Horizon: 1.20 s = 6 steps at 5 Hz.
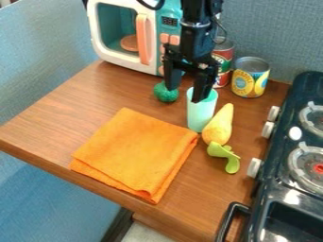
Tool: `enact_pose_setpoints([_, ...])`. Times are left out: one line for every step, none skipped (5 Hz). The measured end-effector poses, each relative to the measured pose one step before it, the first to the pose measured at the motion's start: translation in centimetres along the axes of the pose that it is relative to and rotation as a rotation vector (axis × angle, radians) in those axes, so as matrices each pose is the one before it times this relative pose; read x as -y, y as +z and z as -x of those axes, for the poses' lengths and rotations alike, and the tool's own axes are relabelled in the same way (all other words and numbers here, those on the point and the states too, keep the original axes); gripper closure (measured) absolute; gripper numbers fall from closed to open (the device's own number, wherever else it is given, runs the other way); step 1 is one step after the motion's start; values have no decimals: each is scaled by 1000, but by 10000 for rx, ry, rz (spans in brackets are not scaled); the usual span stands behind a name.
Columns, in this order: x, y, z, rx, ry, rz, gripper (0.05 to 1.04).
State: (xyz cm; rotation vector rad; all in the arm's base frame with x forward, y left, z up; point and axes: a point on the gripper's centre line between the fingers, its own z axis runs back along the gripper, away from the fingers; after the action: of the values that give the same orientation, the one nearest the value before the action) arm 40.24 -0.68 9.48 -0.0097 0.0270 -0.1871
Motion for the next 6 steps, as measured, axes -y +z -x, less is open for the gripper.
enact_pose_setpoints([601,-193,-709,480,79,416,83])
enact_pose_setpoints([93,42,-78,49,132,97,83])
enact_pose_setpoints([-229,-325,-421,-60,83,-80,83])
enact_pose_setpoints([-266,198,-439,11,220,-135,83])
enact_pose_setpoints([-305,-265,-449,-125,133,-135,83])
enact_pose_setpoints([-261,513,-352,80,-21,7,83])
